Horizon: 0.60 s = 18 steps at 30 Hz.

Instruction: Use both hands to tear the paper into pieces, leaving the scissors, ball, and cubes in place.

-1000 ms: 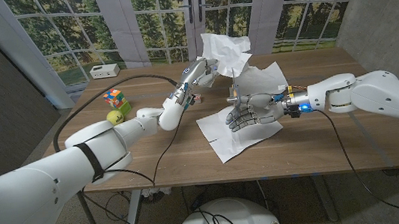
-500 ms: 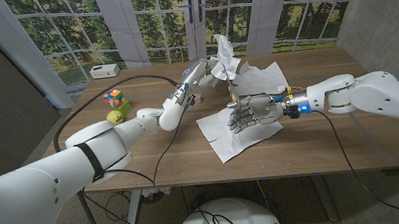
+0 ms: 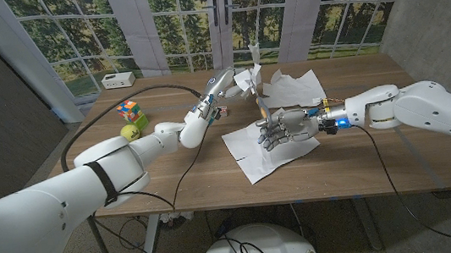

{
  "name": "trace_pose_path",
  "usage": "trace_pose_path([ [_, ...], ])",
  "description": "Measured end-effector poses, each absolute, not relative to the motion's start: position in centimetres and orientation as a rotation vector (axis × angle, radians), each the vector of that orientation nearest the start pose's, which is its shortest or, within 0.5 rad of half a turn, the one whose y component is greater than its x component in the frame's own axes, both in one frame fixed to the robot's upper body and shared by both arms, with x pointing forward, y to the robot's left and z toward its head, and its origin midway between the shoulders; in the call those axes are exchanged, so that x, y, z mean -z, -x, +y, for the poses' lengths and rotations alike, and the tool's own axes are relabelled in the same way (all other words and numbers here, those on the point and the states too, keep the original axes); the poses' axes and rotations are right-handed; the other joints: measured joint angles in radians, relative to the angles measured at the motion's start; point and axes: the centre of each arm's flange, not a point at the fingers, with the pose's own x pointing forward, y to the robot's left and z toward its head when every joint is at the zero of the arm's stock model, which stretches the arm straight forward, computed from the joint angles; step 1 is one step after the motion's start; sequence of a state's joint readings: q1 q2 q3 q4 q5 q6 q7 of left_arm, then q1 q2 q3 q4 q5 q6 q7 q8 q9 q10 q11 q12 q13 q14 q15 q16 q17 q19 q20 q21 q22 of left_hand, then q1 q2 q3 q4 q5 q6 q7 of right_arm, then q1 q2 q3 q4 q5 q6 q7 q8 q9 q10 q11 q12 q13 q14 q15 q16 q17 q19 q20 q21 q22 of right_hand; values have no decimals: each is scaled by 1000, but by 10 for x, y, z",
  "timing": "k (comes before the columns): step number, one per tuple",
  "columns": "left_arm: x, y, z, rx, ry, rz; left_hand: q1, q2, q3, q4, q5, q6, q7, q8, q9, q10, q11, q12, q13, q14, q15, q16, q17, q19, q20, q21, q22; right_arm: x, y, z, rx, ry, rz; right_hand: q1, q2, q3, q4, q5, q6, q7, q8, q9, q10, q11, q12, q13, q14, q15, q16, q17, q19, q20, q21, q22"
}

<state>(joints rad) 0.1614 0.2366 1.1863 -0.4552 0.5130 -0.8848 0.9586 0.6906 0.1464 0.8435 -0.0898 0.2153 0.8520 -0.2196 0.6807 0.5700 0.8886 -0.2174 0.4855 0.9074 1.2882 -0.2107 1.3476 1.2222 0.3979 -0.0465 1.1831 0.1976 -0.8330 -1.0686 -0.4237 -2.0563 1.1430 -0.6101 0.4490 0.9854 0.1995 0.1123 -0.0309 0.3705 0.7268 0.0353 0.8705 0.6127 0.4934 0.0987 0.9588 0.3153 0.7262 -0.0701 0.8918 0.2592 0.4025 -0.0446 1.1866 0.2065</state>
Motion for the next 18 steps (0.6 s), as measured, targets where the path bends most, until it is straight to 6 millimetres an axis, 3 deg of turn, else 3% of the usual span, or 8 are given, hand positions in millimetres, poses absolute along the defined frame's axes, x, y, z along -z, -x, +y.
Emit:
trace_pose_path([
  [7,-38,-654,99,171,-945,-1372,-8,3,0,0,0,2,-2,0,-2,0,0,-3,0,0,0,0,0,0,0,1,0,15,-493,-199,-1012,216,93,12,-11,31,-2,-23,6,6,16,15,9,9,15,24,19,-8,8,12,0,0,38,18],
  [8,-38,-654,99,171,-945,-1373,-8,3,0,0,0,2,-2,0,-4,0,0,-3,0,0,0,0,0,0,0,1,0,15,-493,-200,-1008,212,92,13,-12,33,-3,-27,6,6,17,15,9,9,15,26,19,-8,13,13,0,0,41,19],
  [9,-38,-654,99,171,-945,-1373,-8,3,0,0,0,2,-2,0,-5,0,0,-3,0,0,0,0,0,0,0,1,0,15,-493,-200,-1005,209,91,13,-12,34,-4,-31,8,8,33,15,9,9,16,26,19,-8,15,13,0,0,41,18],
  [14,-38,-654,101,168,-939,-1374,-8,3,0,0,0,2,-2,4,-4,0,0,-3,0,0,0,0,0,0,0,1,0,16,-492,-202,-996,198,85,17,-16,43,-3,-45,11,11,35,13,14,14,16,26,21,-7,15,13,0,0,48,12],
  [15,-38,-654,102,167,-939,-1374,-8,3,0,0,0,2,-2,4,-4,0,0,-3,0,0,0,0,0,0,0,1,0,16,-492,-202,-996,198,85,17,-16,44,-3,-49,11,11,47,12,14,14,16,26,21,-7,15,13,0,0,49,9],
  [18,-38,-653,104,163,-935,-1376,-8,3,4,-4,0,2,-2,4,-5,0,0,-3,0,0,0,0,0,0,0,1,0,16,-491,-202,-995,193,82,17,-16,44,-2,-58,11,11,50,8,14,14,16,31,21,-7,15,17,-3,3,53,6],
])
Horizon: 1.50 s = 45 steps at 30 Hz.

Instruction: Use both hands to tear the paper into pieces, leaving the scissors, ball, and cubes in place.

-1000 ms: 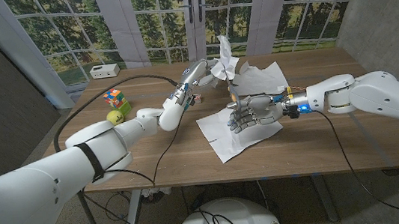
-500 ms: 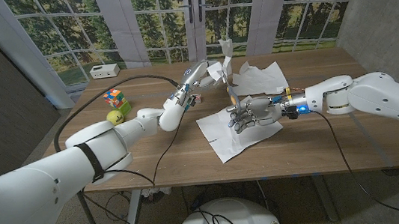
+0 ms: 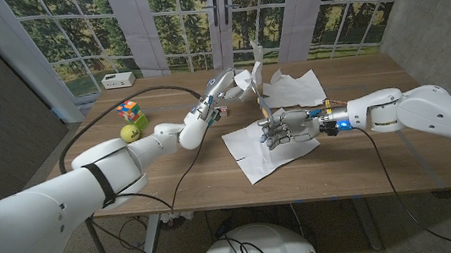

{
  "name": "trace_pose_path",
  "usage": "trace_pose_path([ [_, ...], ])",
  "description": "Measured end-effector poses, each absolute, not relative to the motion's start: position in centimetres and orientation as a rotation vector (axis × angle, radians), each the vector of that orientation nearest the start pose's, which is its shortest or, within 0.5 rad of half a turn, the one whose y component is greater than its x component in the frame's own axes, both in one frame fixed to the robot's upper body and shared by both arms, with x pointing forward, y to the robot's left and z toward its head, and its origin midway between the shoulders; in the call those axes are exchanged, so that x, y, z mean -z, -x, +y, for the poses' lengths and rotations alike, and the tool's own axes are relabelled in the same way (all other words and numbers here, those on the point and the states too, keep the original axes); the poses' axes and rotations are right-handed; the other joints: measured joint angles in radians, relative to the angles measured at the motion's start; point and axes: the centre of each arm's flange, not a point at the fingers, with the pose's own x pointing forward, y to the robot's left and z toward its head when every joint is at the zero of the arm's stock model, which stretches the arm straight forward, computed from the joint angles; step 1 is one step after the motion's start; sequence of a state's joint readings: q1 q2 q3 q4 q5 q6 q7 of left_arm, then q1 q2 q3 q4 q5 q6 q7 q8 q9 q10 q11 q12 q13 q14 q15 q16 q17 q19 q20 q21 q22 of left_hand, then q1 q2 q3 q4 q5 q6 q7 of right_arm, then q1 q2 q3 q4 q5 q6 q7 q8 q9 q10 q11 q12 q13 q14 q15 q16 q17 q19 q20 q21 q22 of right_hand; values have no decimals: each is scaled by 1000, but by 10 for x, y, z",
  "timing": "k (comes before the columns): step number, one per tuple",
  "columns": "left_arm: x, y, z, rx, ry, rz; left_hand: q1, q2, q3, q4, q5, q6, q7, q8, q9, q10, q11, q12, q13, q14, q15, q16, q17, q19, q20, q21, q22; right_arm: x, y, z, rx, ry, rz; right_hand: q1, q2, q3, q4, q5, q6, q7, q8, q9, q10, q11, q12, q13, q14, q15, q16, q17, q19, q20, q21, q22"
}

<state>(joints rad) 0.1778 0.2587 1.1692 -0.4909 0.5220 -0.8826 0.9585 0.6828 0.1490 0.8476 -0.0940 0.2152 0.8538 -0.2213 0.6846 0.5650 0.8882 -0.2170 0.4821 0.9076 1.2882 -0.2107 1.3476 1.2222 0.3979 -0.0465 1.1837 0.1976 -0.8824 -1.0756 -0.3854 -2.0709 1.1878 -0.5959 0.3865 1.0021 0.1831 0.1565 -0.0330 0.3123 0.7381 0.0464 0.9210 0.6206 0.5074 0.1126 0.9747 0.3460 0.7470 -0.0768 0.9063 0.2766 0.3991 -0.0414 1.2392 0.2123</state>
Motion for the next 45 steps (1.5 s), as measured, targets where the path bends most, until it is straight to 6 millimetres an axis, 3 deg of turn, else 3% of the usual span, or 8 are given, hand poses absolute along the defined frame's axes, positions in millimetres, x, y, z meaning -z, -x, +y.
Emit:
trace_pose_path([
  [16,-39,-652,117,125,-934,-1377,0,0,-4,-4,0,0,0,0,-5,3,-3,0,0,-6,-2,0,-7,-5,5,0,0,15,-490,-200,-999,185,71,4,-4,11,2,-35,0,0,10,-5,0,0,-8,-3,0,0,0,5,-25,-2,12,-16],
  [45,-44,-645,145,26,-949,-1416,0,-1,-1,-7,0,0,0,0,-4,9,1,-8,0,-6,-2,-6,-3,-18,3,-8,0,10,-487,-188,-1017,188,30,4,-4,22,-3,-69,-4,4,15,-32,0,0,-26,-12,-19,4,-8,4,-28,2,42,-26],
])
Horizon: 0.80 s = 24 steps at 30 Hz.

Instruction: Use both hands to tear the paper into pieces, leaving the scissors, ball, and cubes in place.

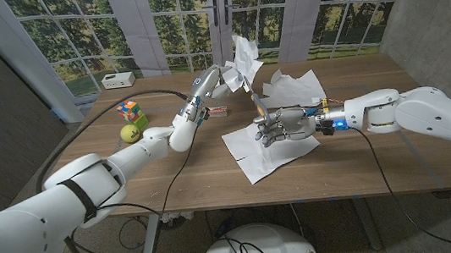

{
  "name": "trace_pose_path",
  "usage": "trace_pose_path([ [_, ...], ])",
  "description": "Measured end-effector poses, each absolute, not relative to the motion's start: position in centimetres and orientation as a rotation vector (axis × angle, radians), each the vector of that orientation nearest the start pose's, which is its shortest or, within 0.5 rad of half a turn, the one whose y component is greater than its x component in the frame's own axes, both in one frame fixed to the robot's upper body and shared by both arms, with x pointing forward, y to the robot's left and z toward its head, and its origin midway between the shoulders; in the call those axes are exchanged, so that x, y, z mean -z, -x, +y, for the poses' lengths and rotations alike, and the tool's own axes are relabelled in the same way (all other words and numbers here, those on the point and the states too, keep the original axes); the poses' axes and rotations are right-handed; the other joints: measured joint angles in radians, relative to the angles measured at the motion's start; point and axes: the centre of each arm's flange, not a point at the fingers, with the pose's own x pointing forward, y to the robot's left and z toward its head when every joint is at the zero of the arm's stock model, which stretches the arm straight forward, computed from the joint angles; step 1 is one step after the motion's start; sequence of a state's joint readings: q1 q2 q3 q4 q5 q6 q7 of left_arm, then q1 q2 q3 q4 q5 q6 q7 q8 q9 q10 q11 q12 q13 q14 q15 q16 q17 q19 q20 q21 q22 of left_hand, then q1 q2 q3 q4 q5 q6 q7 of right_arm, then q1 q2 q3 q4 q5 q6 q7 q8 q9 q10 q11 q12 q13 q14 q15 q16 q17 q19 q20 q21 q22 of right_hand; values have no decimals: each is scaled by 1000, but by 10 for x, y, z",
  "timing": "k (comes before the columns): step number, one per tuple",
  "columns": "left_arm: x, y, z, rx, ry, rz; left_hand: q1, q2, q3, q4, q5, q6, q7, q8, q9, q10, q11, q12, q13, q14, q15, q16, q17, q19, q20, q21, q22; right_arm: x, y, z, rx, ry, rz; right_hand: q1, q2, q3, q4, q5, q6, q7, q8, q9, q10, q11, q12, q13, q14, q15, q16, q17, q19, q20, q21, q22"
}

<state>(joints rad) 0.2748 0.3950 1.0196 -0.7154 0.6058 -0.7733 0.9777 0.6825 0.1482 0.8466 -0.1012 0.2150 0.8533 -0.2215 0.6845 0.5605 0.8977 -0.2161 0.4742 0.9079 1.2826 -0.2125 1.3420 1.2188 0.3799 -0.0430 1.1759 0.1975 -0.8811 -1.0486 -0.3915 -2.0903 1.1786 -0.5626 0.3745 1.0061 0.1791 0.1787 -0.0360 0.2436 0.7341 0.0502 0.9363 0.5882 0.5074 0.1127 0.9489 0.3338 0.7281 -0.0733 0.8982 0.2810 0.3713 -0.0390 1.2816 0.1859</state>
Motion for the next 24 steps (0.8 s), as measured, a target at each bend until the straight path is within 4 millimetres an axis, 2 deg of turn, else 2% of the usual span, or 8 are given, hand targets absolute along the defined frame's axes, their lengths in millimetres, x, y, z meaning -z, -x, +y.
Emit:
trace_pose_path([
  [10,-47,-644,156,-2,-968,-1422,1,1,0,0,0,0,0,0,-5,0,0,0,-5,0,0,0,1,0,0,0,5,6,-489,-181,-1018,175,17,0,0,3,-3,0,0,0,0,-5,0,0,-6,-8,0,0,-7,0,-5,-6,7,0],
  [14,-47,-645,160,-16,-981,-1432,3,3,0,-8,0,13,-1,-1,-16,0,0,-6,-14,0,0,5,6,-13,2,0,2,7,-489,-179,-1016,172,17,0,0,5,-5,-4,5,5,0,-9,0,0,-8,-6,0,0,-8,0,-5,-6,7,0],
  [24,-51,-647,173,-48,-1023,-1459,3,2,-5,-13,0,23,-3,-4,-34,6,-1,-12,-23,6,5,6,6,-18,-4,0,2,2,-490,-165,-1012,171,-4,0,0,5,-6,-11,5,5,8,-9,0,0,-10,-6,0,0,-8,0,-5,-5,15,0],
])
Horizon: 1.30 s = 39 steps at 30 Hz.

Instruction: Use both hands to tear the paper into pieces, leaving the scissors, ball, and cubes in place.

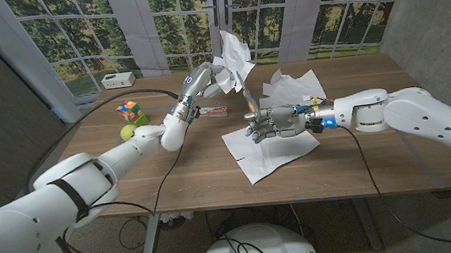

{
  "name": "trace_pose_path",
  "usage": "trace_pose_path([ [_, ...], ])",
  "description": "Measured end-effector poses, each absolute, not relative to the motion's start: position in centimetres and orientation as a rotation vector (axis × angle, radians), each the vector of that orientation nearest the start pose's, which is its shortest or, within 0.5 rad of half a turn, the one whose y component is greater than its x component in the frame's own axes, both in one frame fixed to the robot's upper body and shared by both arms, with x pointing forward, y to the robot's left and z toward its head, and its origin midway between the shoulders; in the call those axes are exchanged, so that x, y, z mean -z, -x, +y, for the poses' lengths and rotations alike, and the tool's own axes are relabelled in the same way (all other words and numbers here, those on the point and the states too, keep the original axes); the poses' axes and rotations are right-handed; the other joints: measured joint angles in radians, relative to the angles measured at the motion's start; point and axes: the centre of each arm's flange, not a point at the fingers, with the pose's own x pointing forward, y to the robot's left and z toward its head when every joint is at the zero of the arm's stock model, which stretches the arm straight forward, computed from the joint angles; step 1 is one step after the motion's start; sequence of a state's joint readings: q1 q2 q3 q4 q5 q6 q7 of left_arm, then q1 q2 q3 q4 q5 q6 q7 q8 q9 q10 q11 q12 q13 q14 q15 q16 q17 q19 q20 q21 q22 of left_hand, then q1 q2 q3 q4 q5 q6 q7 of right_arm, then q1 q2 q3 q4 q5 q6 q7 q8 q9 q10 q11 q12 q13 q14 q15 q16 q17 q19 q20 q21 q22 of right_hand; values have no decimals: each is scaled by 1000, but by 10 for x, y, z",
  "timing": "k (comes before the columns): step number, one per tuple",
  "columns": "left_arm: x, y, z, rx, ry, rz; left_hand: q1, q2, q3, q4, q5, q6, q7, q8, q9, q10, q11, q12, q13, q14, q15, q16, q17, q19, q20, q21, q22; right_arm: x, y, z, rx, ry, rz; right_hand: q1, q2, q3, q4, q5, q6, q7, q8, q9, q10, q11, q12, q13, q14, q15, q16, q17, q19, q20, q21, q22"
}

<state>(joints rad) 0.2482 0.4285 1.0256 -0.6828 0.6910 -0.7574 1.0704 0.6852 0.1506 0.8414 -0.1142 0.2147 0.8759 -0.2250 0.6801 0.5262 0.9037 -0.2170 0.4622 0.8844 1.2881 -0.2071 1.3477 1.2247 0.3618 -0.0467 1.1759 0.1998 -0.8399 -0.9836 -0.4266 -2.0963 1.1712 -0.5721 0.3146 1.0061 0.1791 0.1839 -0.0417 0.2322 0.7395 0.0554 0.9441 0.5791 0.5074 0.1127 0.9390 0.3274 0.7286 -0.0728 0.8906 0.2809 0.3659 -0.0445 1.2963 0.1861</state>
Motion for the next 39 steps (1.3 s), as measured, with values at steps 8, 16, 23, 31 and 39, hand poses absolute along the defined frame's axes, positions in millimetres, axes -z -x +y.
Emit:
trace_pose_path([
  [8,-51,-650,179,-62,-1053,-1464,16,-16,2,-31,0,41,-2,-2,-36,28,3,-16,-42,21,-1,15,0,-5,5,4,0,-2,-487,-161,-999,177,-17,0,0,4,-4,0,0,0,0,-5,0,0,-3,0,0,0,0,0,0,0,9,-5],
  [16,-53,-652,183,-90,-1085,-1467,26,-18,-2,-35,-6,55,-2,-11,-62,46,6,-23,-64,33,0,26,0,-5,5,8,-1,-7,-486,-159,-995,185,-31,0,0,3,-5,0,0,0,7,-5,0,0,-4,0,2,2,0,5,-4,4,13,-5],
  [23,-53,-652,185,-115,-1113,-1472,51,-33,-3,-45,-6,93,0,-21,-108,69,22,-31,-98,72,0,54,0,-5,5,16,-5,-9,-483,-159,-994,194,-38,0,0,3,-5,0,0,0,7,-5,0,0,-4,0,2,2,0,5,-4,4,20,-5],
  [31,-50,-652,184,-117,-1144,-1477,59,-41,-3,-45,-11,104,-1,-34,-134,80,26,-45,-116,77,5,62,0,-5,5,16,-9,-8,-479,-159,-990,190,-47,0,0,6,-7,-7,0,0,12,-6,0,0,-7,2,2,2,0,5,-4,4,24,-5],
  [39,-53,-653,183,-123,-1174,-1481,65,-46,-3,-45,-11,117,0,-43,-155,93,31,-47,-127,77,5,70,0,-5,5,16,-9,-8,-476,-159,-985,188,-60,0,0,7,-7,-7,0,0,16,-9,0,0,-8,5,1,1,-1,5,-9,-2,28,-5],
])
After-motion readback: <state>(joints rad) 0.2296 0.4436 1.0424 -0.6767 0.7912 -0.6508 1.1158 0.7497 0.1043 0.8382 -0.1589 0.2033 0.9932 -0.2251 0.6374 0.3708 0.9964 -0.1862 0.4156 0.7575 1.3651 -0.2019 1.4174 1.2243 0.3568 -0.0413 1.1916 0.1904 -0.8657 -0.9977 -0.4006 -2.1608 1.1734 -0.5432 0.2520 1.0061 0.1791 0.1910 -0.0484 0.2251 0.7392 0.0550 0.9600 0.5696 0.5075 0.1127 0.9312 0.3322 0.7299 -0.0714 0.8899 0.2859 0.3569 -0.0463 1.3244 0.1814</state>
